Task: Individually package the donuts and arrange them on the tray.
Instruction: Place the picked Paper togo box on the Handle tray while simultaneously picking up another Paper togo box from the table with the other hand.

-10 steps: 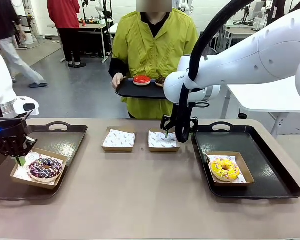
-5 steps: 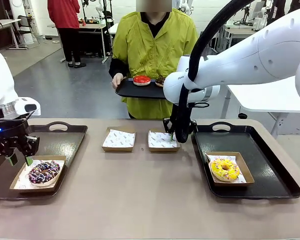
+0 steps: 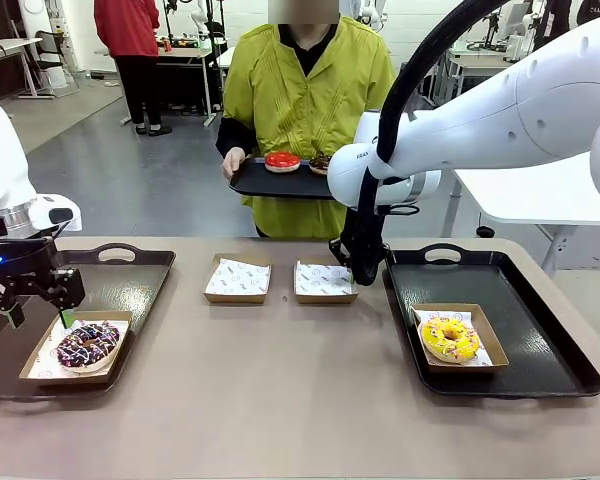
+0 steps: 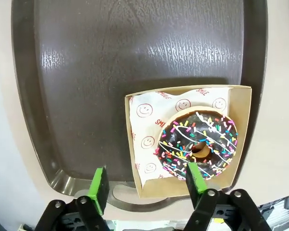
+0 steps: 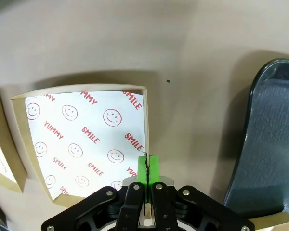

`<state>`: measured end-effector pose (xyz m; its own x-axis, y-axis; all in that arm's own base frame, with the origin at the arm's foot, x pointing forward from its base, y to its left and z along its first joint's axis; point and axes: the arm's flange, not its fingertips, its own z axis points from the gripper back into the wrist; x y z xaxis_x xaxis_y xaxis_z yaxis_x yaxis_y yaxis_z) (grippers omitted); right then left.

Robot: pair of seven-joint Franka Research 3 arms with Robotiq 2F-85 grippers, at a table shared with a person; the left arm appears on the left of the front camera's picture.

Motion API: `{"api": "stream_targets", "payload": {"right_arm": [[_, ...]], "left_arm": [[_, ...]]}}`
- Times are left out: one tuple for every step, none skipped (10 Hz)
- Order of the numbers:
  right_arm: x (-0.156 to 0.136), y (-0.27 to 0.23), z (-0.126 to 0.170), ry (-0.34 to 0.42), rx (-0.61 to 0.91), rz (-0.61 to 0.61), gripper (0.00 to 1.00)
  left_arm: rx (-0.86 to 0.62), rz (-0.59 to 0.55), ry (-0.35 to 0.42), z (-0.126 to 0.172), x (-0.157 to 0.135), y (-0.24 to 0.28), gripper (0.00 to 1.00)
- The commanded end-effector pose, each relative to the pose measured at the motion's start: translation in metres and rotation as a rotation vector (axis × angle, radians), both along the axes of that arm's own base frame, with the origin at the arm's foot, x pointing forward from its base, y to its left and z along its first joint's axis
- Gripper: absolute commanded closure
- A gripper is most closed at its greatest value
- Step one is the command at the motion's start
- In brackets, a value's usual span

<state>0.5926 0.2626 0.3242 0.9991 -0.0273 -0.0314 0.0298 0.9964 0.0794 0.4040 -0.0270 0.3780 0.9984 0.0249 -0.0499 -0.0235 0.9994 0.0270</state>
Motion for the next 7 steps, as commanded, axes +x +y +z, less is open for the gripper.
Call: {"api": "stream_targets", "payload": {"right_arm": [[-0.002,-0.001,0.000,-0.025,-0.025,-0.043,1.00],[-0.003,-0.002,0.003,-0.026,-0.028,-0.052,1.00],[-0.006,-0.004,0.014,-0.012,-0.001,-0.060,1.00],[-0.014,-0.004,0.034,-0.040,-0.001,-0.044,1.00],[-0.021,-0.005,0.059,-0.063,-0.007,-0.035,1.00],[-0.025,-0.010,0.087,-0.058,0.000,-0.049,1.00],[-0.028,-0.016,0.119,-0.080,0.015,-0.064,1.00]], "left_arm": [[-0.043,-0.016,-0.005,0.003,-0.001,0.001,0.01],[-0.054,-0.018,-0.002,0.004,-0.002,0.002,0.00],[-0.105,-0.013,0.000,0.010,-0.005,0.006,0.00],[-0.228,-0.017,-0.025,0.023,-0.012,0.017,0.00],[-0.383,-0.027,-0.080,0.040,-0.022,0.032,0.00],[-0.536,-0.023,-0.139,0.055,-0.033,0.051,0.00],[-0.685,0.014,-0.193,0.066,-0.044,0.076,0.00]]}}
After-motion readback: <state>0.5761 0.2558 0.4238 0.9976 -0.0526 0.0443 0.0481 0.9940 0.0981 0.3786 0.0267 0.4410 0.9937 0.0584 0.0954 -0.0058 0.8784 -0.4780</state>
